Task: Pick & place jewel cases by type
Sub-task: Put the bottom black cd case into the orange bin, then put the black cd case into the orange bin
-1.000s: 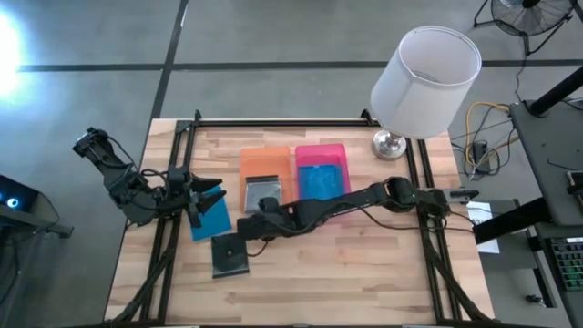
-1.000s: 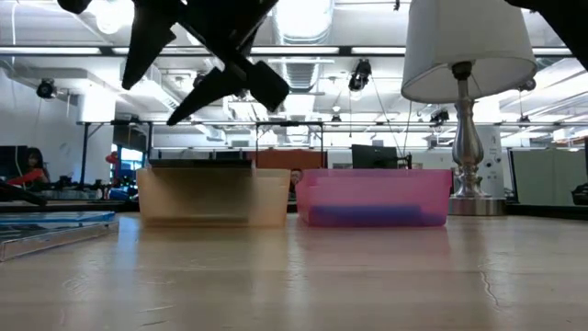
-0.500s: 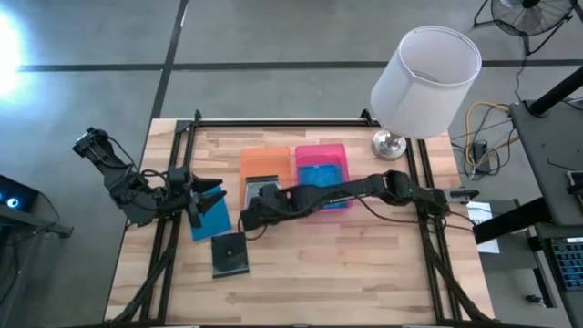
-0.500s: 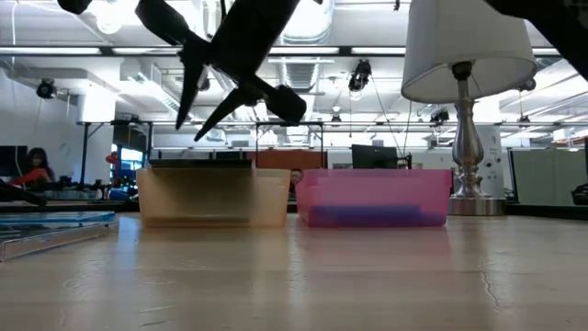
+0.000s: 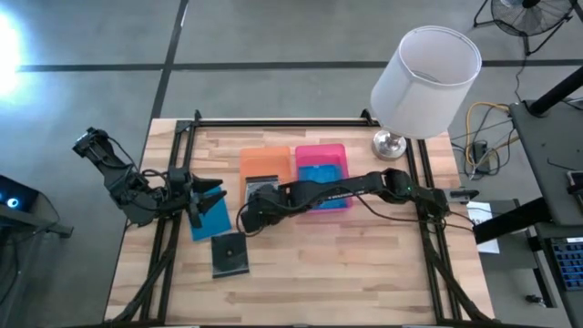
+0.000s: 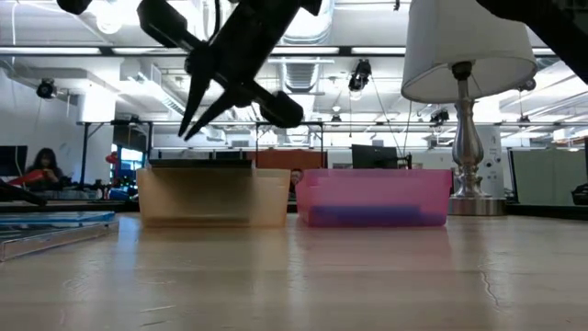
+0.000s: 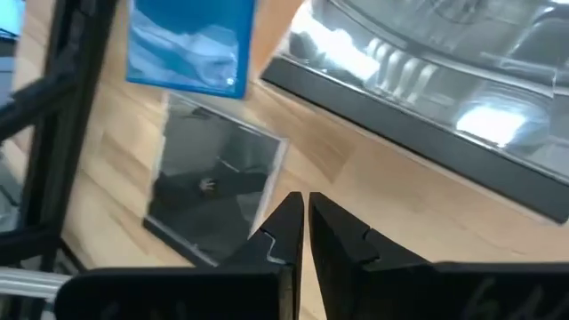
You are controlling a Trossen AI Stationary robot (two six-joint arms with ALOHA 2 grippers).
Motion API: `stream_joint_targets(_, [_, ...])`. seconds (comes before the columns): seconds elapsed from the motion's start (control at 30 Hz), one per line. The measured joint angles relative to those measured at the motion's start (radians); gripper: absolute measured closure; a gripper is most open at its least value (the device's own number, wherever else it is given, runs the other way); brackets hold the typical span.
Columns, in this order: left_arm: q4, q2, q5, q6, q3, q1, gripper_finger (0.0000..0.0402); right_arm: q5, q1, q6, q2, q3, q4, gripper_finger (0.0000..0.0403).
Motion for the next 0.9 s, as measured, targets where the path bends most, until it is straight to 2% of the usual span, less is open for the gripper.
stream_joint_targets(0.13, [0.0,0.0,-0.001,0.0,0.0,0.0,0.0209,0.015,0.003,-0.006,0.002,-0.014,0.001,0.0385])
stream_joint_targets(0.3, [0.0,0.0,-0.006,0.0,0.0,0.0,0.0209,0.01,-0.045,0.008,0.061,-0.026,0.0,0.0385])
stream_joint_targets(0.5, [-0.002,0.0,-0.007,-0.013,0.0,0.0,0.0209,0.088,-0.039,-0.004,0.033,0.002,0.053,0.0385])
stream_joint_targets(0.67, [-0.003,0.008,-0.006,-0.016,0.0,0.0,0.0209,0.034,-0.024,-0.053,0.038,0.019,0.045,0.0385])
stream_joint_targets(0.8, [-0.022,0.015,0.026,-0.015,0.0,0.0,0.0209,-0.048,0.027,-0.081,0.035,0.026,0.075,0.0385])
stream_joint_targets(0.9, [-0.074,0.026,0.164,-0.017,0.0,0.001,0.0209,-0.119,0.067,-0.139,0.038,0.017,0.102,0.0385])
